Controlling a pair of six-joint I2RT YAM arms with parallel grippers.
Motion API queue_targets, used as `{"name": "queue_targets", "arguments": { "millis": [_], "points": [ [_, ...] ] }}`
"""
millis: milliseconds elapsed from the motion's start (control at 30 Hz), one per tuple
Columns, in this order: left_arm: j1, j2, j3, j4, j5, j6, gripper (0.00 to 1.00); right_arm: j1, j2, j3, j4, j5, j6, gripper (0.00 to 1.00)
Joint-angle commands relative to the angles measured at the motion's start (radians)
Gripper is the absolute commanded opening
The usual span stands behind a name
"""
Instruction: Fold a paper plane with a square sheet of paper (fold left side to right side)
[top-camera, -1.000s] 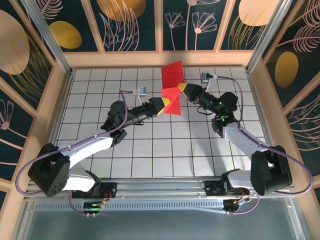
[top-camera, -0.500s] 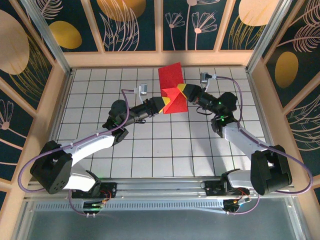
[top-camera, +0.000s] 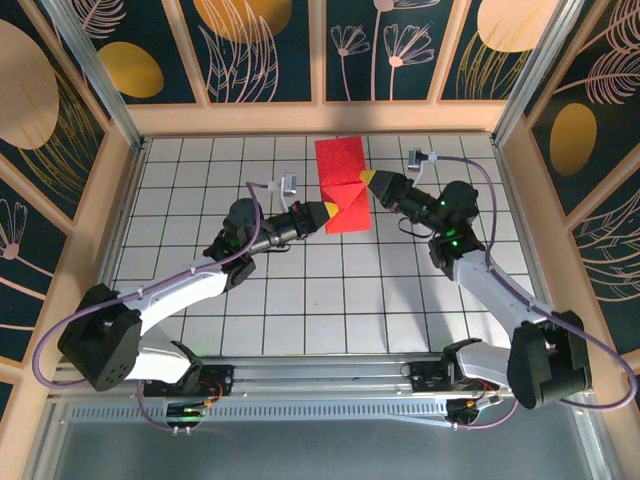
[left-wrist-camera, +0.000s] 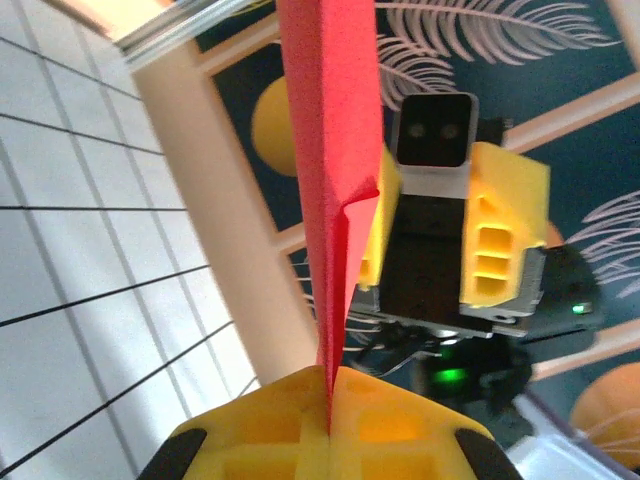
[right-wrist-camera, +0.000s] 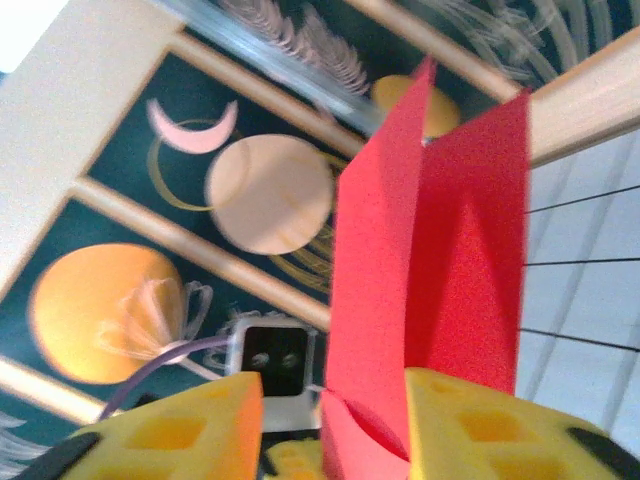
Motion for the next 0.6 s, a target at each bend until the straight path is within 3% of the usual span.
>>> {"name": "queue_targets", "arguments": {
  "millis": [0, 267, 433, 567],
  "points": [
    [-0.003, -0.053, 0.056, -0.265, -0.071, 0.153, 0.00, -0.010, -0.086, 0.063, -0.380, 0.202, -0.250, 0.50],
    [-0.017, -0.092, 0.232, -0.898, -0.379, 0.454, 0.00, -0.015, -0.161, 0.146, -0.902, 0.754, -0.489, 0.69],
    [-0.100, -0.004, 0.406, -1.248, -0.680, 0.525, 0.00, -0.018, -0.162, 0.155, -0.992, 0.924, -0.515, 0.83],
    [-0.201, 0.120, 0.578, -1.494, -0.960, 0.475, 0.00, -0.020, -0.154, 0.151, -1.008, 0.992, -0.499, 0.93]
  ]
}}
